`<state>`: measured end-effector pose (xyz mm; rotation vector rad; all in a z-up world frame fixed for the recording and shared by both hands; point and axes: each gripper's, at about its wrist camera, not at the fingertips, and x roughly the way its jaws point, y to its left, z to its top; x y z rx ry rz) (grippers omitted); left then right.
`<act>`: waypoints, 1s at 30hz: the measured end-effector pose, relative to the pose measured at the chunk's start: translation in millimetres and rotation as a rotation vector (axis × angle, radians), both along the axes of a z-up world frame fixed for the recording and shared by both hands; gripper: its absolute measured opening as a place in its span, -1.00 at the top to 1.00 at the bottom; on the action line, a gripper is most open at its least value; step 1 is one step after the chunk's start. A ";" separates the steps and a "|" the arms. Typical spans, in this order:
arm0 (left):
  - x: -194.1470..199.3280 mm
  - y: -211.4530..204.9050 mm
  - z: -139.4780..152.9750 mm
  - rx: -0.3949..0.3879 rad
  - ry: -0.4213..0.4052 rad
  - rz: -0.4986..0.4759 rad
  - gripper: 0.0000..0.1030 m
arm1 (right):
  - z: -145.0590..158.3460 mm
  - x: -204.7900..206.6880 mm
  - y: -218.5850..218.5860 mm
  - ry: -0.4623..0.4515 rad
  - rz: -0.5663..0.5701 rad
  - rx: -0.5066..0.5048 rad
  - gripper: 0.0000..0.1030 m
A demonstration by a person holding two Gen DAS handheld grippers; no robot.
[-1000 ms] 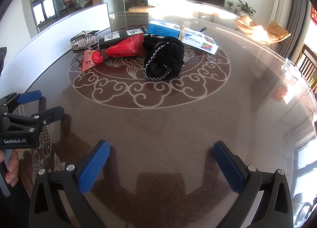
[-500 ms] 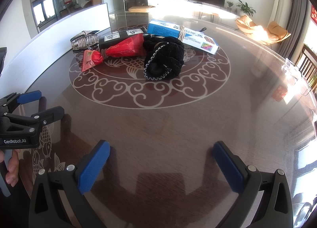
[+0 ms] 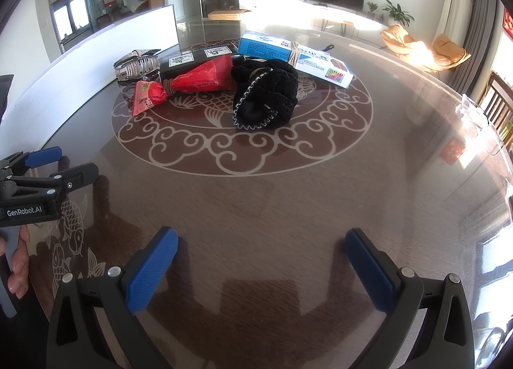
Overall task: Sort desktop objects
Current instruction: 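Close the right gripper on the black string-tied bundle and lift it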
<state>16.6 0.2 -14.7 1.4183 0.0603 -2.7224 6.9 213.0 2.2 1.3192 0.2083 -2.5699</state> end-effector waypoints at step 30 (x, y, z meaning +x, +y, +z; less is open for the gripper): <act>-2.4 3.8 -1.3 -0.004 0.006 0.001 -1.00 | 16.1 -84.9 -48.9 -0.028 0.147 -0.026 0.18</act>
